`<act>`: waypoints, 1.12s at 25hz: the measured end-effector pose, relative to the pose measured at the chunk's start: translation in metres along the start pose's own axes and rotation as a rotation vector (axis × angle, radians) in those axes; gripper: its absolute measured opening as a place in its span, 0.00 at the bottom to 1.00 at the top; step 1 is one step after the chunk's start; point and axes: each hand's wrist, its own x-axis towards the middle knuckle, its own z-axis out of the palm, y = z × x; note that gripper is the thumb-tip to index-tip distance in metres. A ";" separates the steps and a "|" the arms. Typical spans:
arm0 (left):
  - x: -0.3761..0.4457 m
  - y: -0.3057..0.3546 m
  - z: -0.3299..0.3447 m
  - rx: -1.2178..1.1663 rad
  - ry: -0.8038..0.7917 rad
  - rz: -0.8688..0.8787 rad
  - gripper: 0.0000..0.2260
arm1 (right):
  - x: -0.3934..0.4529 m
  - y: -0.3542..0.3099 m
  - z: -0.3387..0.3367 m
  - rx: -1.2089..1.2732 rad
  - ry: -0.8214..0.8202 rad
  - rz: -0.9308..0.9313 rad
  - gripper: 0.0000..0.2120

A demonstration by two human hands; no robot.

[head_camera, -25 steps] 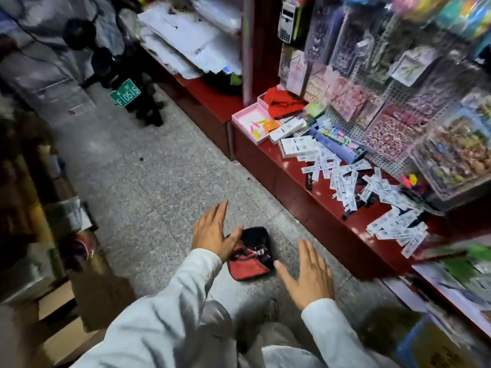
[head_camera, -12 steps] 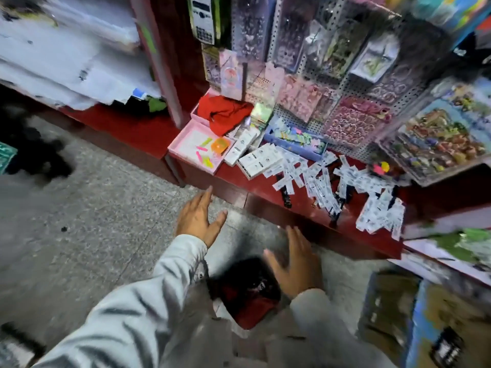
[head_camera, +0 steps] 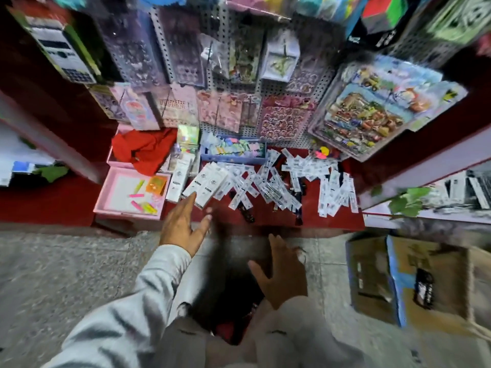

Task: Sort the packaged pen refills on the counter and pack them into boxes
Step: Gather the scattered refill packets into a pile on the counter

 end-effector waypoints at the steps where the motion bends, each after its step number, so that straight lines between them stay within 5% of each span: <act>1: 0.012 0.006 0.010 0.003 0.001 -0.008 0.34 | 0.014 0.005 -0.004 0.015 0.002 0.001 0.41; 12: 0.130 0.085 0.157 0.069 -0.087 -0.073 0.30 | 0.186 0.116 -0.033 0.041 -0.205 0.002 0.43; 22: 0.249 0.001 0.243 0.146 -0.300 0.081 0.29 | 0.292 0.142 0.062 -0.115 -0.077 0.087 0.41; 28: 0.302 -0.076 0.333 0.287 -0.113 0.236 0.31 | 0.377 0.201 0.149 -0.213 0.033 -0.092 0.40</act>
